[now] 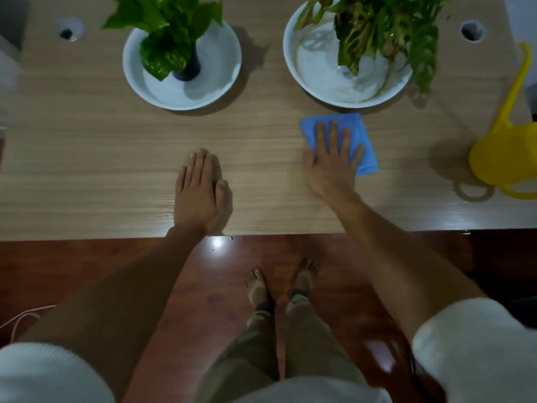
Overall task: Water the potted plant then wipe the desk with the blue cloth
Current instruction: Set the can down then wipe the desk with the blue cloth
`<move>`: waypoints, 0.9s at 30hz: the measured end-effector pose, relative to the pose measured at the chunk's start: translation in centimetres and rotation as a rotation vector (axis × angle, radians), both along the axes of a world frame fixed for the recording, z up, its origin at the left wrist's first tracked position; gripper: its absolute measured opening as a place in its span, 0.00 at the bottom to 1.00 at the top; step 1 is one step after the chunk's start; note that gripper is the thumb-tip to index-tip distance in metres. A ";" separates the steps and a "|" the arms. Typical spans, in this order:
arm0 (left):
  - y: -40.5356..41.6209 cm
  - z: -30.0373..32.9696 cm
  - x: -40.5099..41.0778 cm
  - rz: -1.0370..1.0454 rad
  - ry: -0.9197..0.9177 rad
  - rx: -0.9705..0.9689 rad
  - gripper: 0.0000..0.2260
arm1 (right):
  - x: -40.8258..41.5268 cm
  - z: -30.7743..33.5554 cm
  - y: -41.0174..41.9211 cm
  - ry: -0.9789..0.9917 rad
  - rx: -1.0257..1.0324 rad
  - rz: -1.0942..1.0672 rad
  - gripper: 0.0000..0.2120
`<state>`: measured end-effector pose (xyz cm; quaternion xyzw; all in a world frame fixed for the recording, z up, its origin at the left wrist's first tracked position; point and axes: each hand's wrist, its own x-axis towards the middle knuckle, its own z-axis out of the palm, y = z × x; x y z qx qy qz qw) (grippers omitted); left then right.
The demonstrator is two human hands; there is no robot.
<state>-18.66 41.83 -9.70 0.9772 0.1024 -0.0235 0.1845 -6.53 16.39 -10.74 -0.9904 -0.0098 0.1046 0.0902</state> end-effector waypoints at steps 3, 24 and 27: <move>1.5 0.0 -0.5 0.009 -0.014 -0.001 0.29 | -2.3 0.2 6.4 -0.002 -0.004 0.228 0.31; -0.5 8.7 1.6 0.295 0.183 -0.983 0.17 | -5.0 11.6 3.6 1.122 1.002 -0.217 0.15; -2.6 11.1 3.0 0.349 0.364 -1.242 0.13 | -3.1 13.1 0.6 1.112 1.120 -0.323 0.14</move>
